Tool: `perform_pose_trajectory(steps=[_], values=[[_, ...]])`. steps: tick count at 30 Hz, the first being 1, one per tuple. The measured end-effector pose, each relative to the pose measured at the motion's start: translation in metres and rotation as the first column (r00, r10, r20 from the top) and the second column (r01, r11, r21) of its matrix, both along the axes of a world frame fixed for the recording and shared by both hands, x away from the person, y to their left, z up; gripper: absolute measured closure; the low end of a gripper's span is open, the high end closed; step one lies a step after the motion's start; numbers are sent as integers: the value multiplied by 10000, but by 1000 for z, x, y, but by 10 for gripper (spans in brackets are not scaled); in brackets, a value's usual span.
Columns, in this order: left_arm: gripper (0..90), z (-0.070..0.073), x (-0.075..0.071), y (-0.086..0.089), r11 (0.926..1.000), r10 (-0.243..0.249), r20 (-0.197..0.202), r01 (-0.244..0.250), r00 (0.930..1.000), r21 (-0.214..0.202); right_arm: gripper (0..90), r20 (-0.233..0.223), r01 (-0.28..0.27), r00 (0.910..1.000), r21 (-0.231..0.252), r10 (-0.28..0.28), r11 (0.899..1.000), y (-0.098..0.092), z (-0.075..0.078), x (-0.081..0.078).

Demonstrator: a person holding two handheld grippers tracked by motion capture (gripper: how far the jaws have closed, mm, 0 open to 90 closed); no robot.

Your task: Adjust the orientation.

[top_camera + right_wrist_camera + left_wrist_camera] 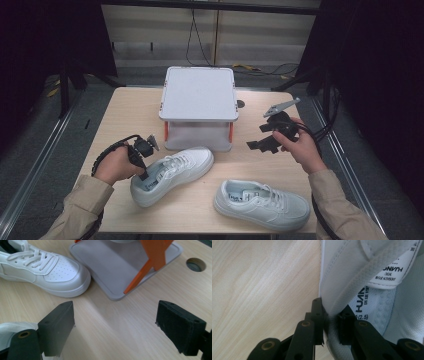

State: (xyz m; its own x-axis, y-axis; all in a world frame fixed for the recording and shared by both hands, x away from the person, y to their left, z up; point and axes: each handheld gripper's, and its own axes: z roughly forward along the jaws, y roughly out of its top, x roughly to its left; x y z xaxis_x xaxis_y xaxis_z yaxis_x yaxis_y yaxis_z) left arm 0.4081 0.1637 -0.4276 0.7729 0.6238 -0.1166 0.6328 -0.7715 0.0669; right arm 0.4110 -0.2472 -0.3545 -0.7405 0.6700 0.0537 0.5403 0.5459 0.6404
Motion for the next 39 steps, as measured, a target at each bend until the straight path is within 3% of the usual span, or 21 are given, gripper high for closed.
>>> perform_pose_trajectory(steps=[3,5,11,15,18,23,28,35,36,39], values=[[787,0,-1,1,9999,104,-1,-104,9999,-80,149,-104,-240,9997,-618,234,9978,11,3,5],[786,0,-1,2,9999,130,-37,-130,9999,-80,149,-112,-354,9993,-650,348,9973,19,7,8],[782,-1,0,4,9997,67,-38,-68,10000,-243,148,-49,-536,9986,-671,534,9963,36,23,17],[791,0,0,2,9999,36,-47,-37,10000,-107,148,-96,-563,9984,-285,561,9980,44,30,23],[799,1,0,2,9993,337,-27,-338,9994,-178,149,93,-566,9983,-323,569,9979,57,40,31],[799,6,2,1,9996,259,-56,-260,9996,-135,149,352,-510,9980,-199,517,9985,78,50,43],[798,6,5,-1,9999,123,-124,-123,9998,-21,149,350,-507,9980,-465,524,9976,94,54,55],[785,-2,6,10,9987,-41,-99,36,9999,-500,150,195,-417,9989,-648,430,9970,110,52,75],[783,-2,6,12,9974,24,-89,-31,10000,-722,151,176,-228,9996,-623,240,9978,113,50,81],[781,-2,5,12,9978,-74,-19,72,10000,-662,153,149,-331,9993,-816,345,9961,119,48,87]])
